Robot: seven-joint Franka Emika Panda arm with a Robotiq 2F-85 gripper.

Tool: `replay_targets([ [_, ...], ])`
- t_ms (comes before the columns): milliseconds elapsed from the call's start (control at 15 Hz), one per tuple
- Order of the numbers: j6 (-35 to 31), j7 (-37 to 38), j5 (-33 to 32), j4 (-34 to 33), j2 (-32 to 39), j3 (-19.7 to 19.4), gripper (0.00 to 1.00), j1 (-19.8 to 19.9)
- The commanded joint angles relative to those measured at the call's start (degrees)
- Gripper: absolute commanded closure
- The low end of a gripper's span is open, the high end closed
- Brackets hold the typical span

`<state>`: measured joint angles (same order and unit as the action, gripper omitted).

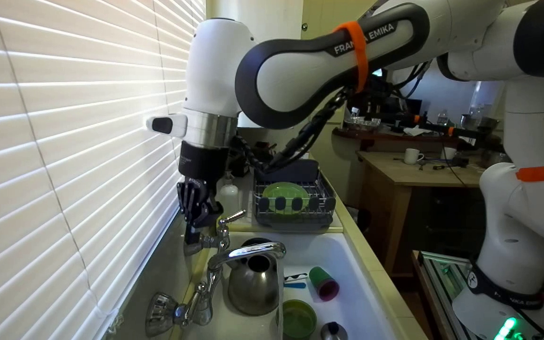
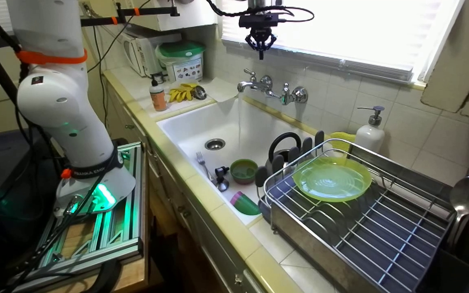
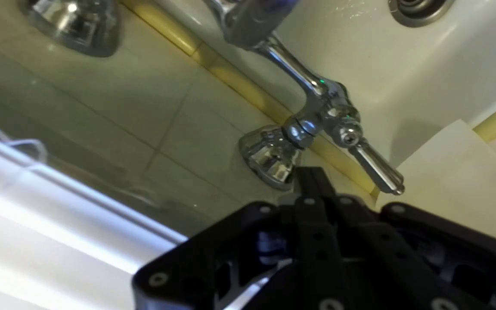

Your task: Push both faucet handles forwards.

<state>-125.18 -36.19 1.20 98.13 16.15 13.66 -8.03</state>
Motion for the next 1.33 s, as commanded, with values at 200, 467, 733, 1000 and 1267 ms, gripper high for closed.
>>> replay_targets([
  [200, -2.21, 20.67, -0.86, 3.57, 0.33, 1.05, 1.00, -5.76],
  [467, -0.68, 19.58, -0.39, 2.51, 0.55, 1.36, 0.99, -5.82],
  [733, -3.78, 25.26, 0.14, 2.74, 1.22, 0.48, 1.00, -6.09],
  [1000, -7.68, 32.18, 1.23, 3.67, 2.41, 0.11, 1.00, -6.31],
  [1267, -12.32, 34.80, 0.36, 3.72, 4.95, -0.42, 1.00, -6.40],
])
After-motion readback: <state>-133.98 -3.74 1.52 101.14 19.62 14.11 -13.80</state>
